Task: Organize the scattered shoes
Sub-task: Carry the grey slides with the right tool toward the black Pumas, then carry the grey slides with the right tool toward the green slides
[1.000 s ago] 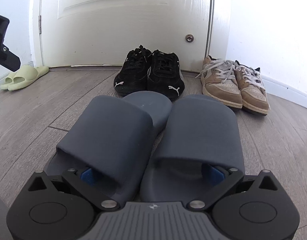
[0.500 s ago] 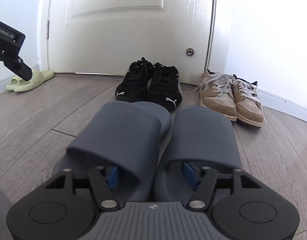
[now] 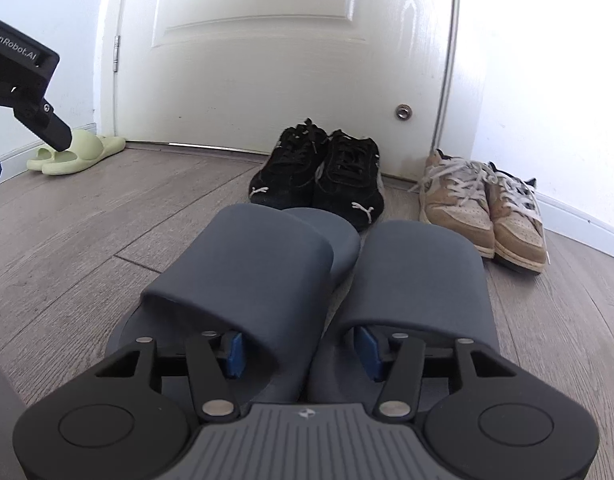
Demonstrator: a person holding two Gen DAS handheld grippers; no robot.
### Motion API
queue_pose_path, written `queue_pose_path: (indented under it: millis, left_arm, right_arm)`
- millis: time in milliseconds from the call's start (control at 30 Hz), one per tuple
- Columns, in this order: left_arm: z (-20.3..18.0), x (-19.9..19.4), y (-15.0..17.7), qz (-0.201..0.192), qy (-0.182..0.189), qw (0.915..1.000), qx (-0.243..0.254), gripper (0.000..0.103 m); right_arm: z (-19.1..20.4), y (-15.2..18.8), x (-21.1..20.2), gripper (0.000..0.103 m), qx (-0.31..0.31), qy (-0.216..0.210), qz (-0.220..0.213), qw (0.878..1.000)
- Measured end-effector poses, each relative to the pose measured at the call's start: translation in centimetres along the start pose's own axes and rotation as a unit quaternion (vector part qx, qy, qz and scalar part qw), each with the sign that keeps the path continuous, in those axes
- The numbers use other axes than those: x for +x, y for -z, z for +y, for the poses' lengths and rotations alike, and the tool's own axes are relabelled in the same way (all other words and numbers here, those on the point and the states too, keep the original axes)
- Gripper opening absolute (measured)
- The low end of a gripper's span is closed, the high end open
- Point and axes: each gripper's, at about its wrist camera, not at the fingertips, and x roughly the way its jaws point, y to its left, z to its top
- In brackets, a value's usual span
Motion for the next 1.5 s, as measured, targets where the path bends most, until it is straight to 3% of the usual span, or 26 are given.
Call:
queue_pose_path:
  millis: [133, 333, 533, 867, 1233, 1333, 1433, 1500]
  left_arm:
    - [0.0, -0.1, -0.1, -0.005, 0.002, 1.0000, -0.002, 0.089]
    - [0.1, 0.0, -0.1, -0.003, 0.013, 0.9999, -0.009, 0.089]
    - [0.1, -0.1, -0.1, 0.002, 0.036, 0.9992, -0.019, 0.089]
    - [2.0, -0.4, -0.6, 0.003, 0.087, 0.9922, -0.090, 0.089]
    - [6.7, -1.5, -1.7, -0.021, 0.131, 0.9752, -0.177, 0.089]
    - [7.3, -2.0, -2.2, -0.038, 0.088, 0.9814, -0.166, 0.089]
    - [7.4, -1.8, -2.7, -0.032, 0.004, 0.9901, -0.137, 0.089]
    - [7.9, -1.2, -2.8, -0.022, -0.063, 0.9911, -0.115, 0.089]
  right_arm:
    - [-0.4, -0.8, -0.8, 0.038, -0.016, 0.011, -0.030, 0.999]
    - [-3.0, -1.6, -1.7, 0.032, 0.015, 0.001, -0.021, 1.000]
    - [-4.2, -2.1, -2.7, 0.031, 0.036, -0.011, -0.017, 0.999]
    - [-3.8, -2.6, -5.0, 0.031, 0.028, -0.025, -0.032, 0.999]
    - [-0.8, -5.6, -6.1, 0.031, -0.004, -0.059, -0.112, 0.992]
    - [0.3, -6.6, -5.3, 0.031, -0.018, -0.076, -0.129, 0.989]
    - [1.6, -7.7, -3.9, 0.031, -0.018, -0.092, -0.133, 0.987]
    - [2.5, -8.4, -2.8, 0.031, -0.018, -0.104, -0.131, 0.986]
